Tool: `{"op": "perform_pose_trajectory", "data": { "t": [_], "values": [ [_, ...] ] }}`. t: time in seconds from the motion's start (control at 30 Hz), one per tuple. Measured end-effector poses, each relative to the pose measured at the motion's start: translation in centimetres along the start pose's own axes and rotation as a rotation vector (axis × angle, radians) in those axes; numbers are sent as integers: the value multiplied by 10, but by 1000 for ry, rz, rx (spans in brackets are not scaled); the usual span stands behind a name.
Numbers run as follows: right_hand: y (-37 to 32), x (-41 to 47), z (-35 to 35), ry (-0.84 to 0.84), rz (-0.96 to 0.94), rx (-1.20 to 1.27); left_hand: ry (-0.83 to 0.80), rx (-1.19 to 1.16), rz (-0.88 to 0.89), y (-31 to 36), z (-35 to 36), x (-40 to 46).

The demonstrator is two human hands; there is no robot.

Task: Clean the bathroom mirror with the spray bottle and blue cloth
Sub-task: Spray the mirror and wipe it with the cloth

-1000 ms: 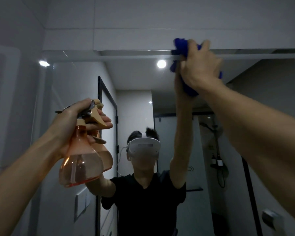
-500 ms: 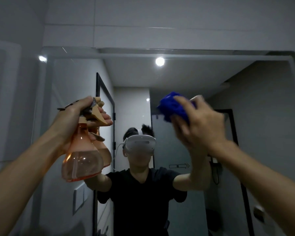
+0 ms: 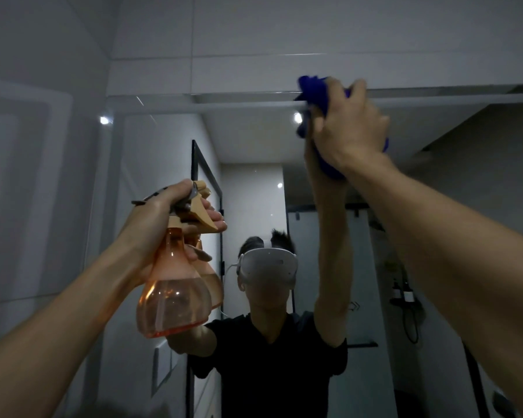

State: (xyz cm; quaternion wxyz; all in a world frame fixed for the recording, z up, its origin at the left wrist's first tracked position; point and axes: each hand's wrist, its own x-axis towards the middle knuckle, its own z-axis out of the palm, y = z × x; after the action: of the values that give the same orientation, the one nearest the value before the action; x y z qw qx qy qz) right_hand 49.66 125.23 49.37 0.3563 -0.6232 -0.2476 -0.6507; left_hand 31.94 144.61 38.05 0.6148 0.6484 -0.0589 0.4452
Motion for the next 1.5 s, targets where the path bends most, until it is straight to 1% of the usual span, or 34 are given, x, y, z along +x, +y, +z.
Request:
{"op": "perform_pose_trajectory", "data": {
  "t": [0.13,0.2,0.27,0.37,0.5,0.6,0.73,0.8,0.9,0.97,1.13,1.23,1.4,1.5],
  "values": [
    [-47,-37,10,-18,-208,45,12,-32,-24,2,2,-3],
    [-53,-64,12,-36,-344,52,4,-42,-45,3,3,-6],
    [-47,-92,11,-36,-405,38,-3,-55,-63,3,4,-11],
    [-27,-121,8,-44,-390,9,34,-125,-70,0,2,-23],
    [-14,-132,1,-82,-398,19,99,-175,-60,3,-9,-48],
    [-16,-131,-2,-114,-381,17,177,-116,12,14,-26,-64],
    [-16,-132,-3,-127,-370,13,304,94,93,33,-56,-78],
    [-16,-132,-3,-118,-370,15,365,158,112,39,-68,-84],
    [-17,-132,-4,-104,-374,16,455,177,112,43,-79,-93],
    [-16,-132,-3,-98,-378,4,484,167,107,42,-81,-96],
    [-17,-132,-2,-93,-368,-26,448,140,138,33,-78,-101],
    [-22,-127,1,-67,-330,-31,409,107,169,27,-82,-112],
    [-55,-77,10,-21,-182,15,322,58,238,33,-86,-124],
    [-86,-45,21,-17,-153,29,262,12,281,40,-91,-129]
  ]
}}
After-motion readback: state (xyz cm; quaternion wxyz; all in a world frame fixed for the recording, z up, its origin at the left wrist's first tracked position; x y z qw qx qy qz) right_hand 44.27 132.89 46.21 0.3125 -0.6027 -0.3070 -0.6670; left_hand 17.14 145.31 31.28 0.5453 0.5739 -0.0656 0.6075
